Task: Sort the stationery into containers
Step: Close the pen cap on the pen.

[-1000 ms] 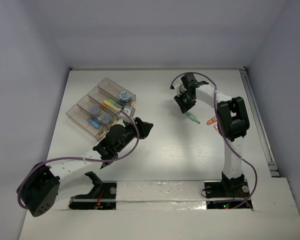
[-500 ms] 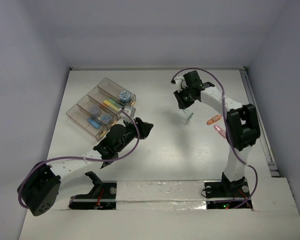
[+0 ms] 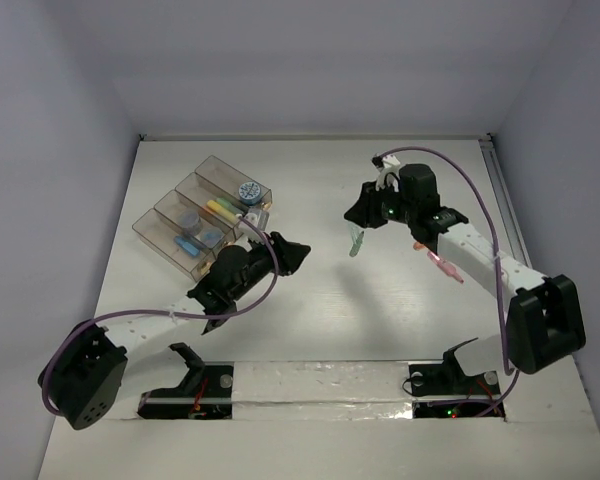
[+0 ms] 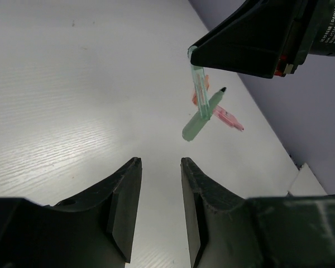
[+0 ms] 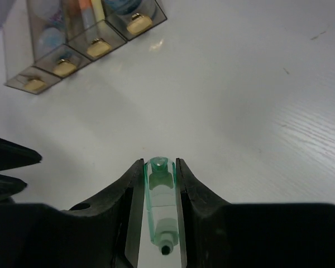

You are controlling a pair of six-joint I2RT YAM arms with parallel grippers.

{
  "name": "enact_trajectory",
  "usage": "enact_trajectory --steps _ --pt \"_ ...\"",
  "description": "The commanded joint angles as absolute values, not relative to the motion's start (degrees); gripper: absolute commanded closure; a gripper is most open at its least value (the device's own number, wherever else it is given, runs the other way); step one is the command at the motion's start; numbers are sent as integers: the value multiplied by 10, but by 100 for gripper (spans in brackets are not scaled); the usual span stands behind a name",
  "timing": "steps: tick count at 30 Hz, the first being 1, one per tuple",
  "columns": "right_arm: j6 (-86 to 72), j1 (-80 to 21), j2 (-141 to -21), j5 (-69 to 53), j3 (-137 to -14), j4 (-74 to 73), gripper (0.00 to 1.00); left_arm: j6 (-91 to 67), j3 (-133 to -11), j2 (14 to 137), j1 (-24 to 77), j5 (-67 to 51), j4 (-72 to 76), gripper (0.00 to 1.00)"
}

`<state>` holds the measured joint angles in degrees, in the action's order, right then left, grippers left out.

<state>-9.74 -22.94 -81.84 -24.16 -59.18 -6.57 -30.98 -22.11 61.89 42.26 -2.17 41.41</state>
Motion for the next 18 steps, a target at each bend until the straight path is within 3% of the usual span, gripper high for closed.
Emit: enact_trajectory --steps 1,4,8,18 --pt "-224 -229 -770 -269 -573 61 80 -317 -231 618 420 -67 489 69" --pt "-283 -229 -746 -287 -564 79 81 -302 -230 616 420 -71 501 66" --pt "-337 -229 -718 -305 -558 92 81 -248 -229 607 435 -80 517 55" --pt "-439 -229 -681 -325 -526 147 83 -150 -265 616 531 21 503 48"
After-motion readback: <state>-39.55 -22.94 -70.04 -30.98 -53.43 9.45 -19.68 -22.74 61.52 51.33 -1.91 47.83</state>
